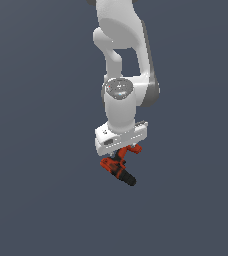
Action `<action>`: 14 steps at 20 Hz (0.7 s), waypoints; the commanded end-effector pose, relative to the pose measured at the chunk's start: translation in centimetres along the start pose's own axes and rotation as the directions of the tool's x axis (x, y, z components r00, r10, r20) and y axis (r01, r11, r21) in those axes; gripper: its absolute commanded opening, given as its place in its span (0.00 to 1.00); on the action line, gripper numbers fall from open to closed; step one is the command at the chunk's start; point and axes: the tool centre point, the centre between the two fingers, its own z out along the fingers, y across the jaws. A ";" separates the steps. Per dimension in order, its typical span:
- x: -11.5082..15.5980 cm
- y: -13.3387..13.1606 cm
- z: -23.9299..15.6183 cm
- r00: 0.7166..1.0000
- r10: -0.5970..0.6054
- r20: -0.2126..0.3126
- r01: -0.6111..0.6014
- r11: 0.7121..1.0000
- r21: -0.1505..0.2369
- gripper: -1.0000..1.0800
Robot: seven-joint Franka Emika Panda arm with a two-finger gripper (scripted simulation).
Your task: Pick up the object and move it to a goal position.
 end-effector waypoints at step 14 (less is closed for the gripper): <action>3.6 1.5 5.0 0.937 -0.329 -0.115 0.335 0.942 0.038 1.00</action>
